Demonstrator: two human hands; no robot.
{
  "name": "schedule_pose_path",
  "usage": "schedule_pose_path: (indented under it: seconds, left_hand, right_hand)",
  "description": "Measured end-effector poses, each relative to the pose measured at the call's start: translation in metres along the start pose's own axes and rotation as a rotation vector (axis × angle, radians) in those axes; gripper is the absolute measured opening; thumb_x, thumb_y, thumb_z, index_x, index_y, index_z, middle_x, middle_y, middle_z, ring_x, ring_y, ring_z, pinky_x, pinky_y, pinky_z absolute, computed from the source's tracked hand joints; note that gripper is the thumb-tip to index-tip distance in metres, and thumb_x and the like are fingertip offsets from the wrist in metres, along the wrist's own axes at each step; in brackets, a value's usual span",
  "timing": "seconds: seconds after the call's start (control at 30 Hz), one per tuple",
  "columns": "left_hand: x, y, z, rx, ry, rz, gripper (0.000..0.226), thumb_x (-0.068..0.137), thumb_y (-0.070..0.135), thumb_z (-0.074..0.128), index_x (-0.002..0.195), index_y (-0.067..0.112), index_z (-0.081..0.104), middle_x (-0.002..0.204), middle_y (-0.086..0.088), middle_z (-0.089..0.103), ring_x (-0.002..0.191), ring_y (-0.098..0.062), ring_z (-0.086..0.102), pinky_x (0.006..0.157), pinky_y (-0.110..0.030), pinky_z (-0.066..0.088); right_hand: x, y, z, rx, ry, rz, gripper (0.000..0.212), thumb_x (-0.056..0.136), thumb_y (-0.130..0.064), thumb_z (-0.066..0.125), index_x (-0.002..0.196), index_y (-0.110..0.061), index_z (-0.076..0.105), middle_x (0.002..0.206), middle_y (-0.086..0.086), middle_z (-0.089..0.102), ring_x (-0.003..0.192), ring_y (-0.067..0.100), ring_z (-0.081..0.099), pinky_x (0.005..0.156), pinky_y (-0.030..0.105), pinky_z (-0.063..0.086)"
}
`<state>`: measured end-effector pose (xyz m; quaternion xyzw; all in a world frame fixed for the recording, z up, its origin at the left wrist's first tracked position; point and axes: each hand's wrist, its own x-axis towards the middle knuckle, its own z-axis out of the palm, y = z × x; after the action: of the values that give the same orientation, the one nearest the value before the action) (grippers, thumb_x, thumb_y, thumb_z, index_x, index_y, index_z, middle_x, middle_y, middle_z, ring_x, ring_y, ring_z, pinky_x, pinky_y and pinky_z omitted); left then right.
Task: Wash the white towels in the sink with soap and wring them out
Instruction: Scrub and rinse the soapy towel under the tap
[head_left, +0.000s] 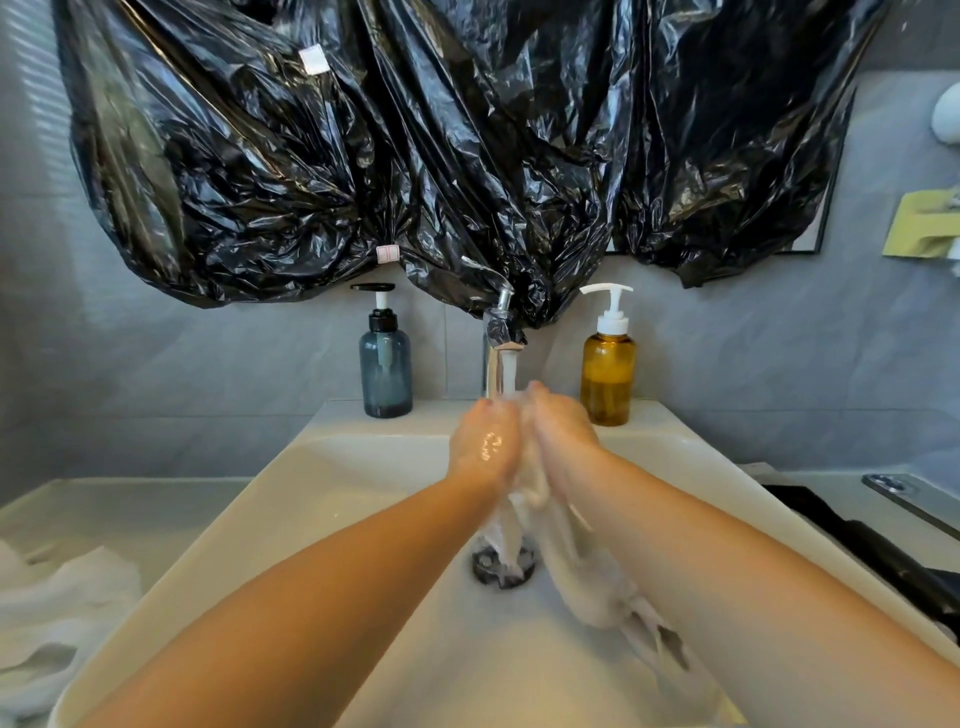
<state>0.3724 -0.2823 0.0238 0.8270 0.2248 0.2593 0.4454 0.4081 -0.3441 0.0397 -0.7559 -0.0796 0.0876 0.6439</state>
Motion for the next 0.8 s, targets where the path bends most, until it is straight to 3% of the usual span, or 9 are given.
schedule_pose_path:
  seconds: [0.13,0.23,0.27,0.37,0.47,0.5,0.6,0.73,0.8]
  left_hand:
    - [0.015,0.0,0.002,-0.006,0.024,-0.095,0.027,0.102,0.011,0.039,0.113,0.006,0.063,0.108,-0.008,0.064,0.097,-0.026,0.062,0.088,-0.035,0.051]
    - [0.009,0.003,0.007,-0.121,-0.041,-0.079,0.03,0.099,0.023,0.041,0.112,0.011,0.065,0.103,-0.012,0.067,0.097,-0.032,0.064,0.09,-0.043,0.053]
    - [0.006,0.004,0.008,-0.181,-0.047,-0.099,0.03,0.099,0.027,0.041,0.111,0.012,0.064,0.103,-0.013,0.067,0.099,-0.033,0.063,0.09,-0.042,0.052]
    - [0.01,0.002,-0.001,-0.238,-0.077,-0.039,0.025,0.097,0.028,0.042,0.098,0.014,0.063,0.092,-0.007,0.064,0.086,-0.024,0.06,0.073,-0.034,0.048]
    - [0.017,-0.009,-0.021,-0.311,-0.044,0.019,0.023,0.101,0.035,0.042,0.102,0.019,0.059,0.094,-0.005,0.061,0.083,-0.022,0.059,0.063,-0.035,0.051]
    - [0.017,-0.014,-0.027,-0.35,-0.024,0.008,0.021,0.102,0.038,0.044,0.105,0.022,0.058,0.101,-0.006,0.061,0.086,-0.023,0.06,0.062,-0.037,0.055]
    - [0.018,-0.02,-0.033,-0.454,0.008,0.013,0.019,0.103,0.038,0.044,0.118,0.031,0.055,0.117,-0.004,0.059,0.099,-0.025,0.062,0.079,-0.049,0.06]
    - [0.008,-0.01,-0.017,-0.451,-0.089,0.147,0.036,0.107,0.034,0.035,0.142,0.027,0.042,0.125,0.009,0.047,0.115,-0.013,0.049,0.095,-0.032,0.045]
    - [-0.002,-0.005,-0.004,-0.364,-0.084,0.223,0.035,0.106,0.035,0.035,0.137,0.023,0.046,0.123,0.009,0.052,0.116,-0.016,0.052,0.101,-0.035,0.044]
  right_hand:
    - [0.007,0.006,0.005,0.059,-0.082,0.109,0.023,0.102,-0.023,0.05,0.11,-0.008,0.066,0.094,0.006,0.063,0.083,0.021,0.062,0.077,0.029,0.052]
    - [0.011,0.001,-0.005,0.102,-0.037,0.096,0.019,0.098,-0.024,0.054,0.091,-0.009,0.065,0.104,0.013,0.069,0.09,0.026,0.064,0.088,0.036,0.055]
    - [0.014,0.001,-0.009,0.082,-0.017,0.076,0.02,0.099,-0.025,0.051,0.093,-0.009,0.063,0.108,0.015,0.068,0.094,0.027,0.063,0.091,0.039,0.054]
    - [0.021,0.01,-0.016,0.174,-0.051,0.094,0.034,0.1,-0.034,0.05,0.11,-0.007,0.068,0.094,0.011,0.072,0.09,0.029,0.068,0.078,0.037,0.056]
    - [0.025,0.017,-0.018,0.17,-0.247,0.097,0.039,0.093,-0.053,0.059,0.11,-0.02,0.071,0.096,0.007,0.077,0.093,0.027,0.073,0.088,0.042,0.057]
    - [0.027,0.018,-0.019,0.15,-0.233,0.053,0.038,0.091,-0.054,0.063,0.11,-0.022,0.069,0.099,0.006,0.076,0.094,0.027,0.072,0.091,0.045,0.056]
    - [0.026,0.02,-0.019,0.242,-0.157,-0.082,0.01,0.098,-0.033,0.061,0.104,-0.028,0.067,0.107,0.008,0.071,0.101,0.03,0.069,0.092,0.049,0.056]
    - [0.019,0.016,-0.009,0.355,-0.039,-0.114,0.014,0.1,-0.032,0.054,0.094,-0.029,0.067,0.103,0.008,0.071,0.1,0.028,0.068,0.095,0.049,0.054]
    - [0.016,0.012,-0.01,0.422,0.018,-0.085,0.019,0.101,-0.035,0.052,0.086,-0.028,0.061,0.095,0.004,0.069,0.091,0.022,0.067,0.088,0.04,0.054]
